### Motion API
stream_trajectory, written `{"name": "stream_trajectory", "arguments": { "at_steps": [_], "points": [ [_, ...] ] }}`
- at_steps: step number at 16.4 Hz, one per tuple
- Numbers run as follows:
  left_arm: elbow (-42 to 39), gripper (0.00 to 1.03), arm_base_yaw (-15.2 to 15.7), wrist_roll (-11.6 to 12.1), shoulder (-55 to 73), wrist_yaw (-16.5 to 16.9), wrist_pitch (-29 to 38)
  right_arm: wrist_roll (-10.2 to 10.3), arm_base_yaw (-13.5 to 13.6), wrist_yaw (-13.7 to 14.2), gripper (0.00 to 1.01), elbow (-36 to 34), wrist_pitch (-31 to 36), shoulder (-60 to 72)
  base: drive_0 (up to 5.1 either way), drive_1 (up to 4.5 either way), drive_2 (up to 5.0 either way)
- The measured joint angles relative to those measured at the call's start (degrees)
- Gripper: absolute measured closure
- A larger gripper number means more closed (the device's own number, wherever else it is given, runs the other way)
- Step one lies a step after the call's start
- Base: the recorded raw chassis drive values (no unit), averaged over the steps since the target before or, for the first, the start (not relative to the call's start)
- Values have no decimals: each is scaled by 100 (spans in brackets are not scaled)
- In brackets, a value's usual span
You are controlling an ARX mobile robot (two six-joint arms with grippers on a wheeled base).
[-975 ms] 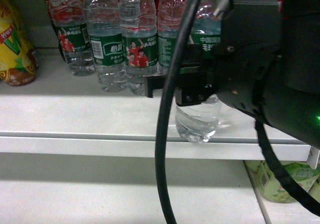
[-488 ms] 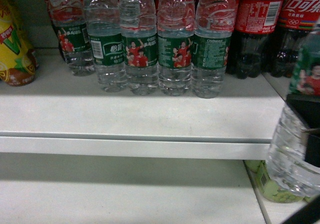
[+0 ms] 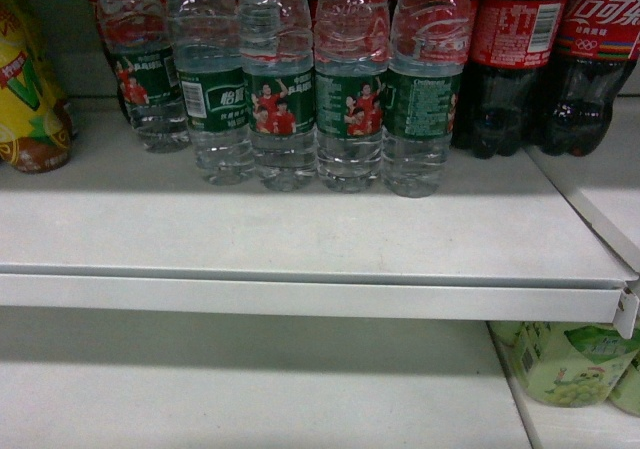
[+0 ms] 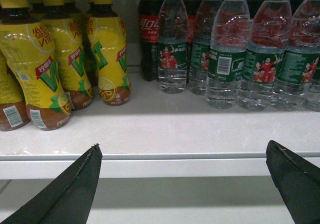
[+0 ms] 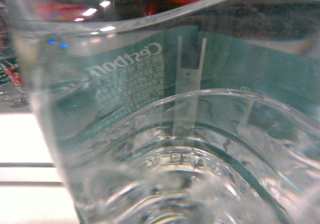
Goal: Move water from second to third shelf
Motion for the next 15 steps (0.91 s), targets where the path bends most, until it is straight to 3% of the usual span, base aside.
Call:
{"name": "stream_trajectory", "arguments": {
  "at_steps": [5,15],
  "points": [
    [0,5,0,0,0,0,0,13,-358,111,60,-42,-407,-586,0,0,0],
    [0,5,0,0,0,0,0,11,-461,122,61,-87,-551,-621,0,0,0]
  ]
}}
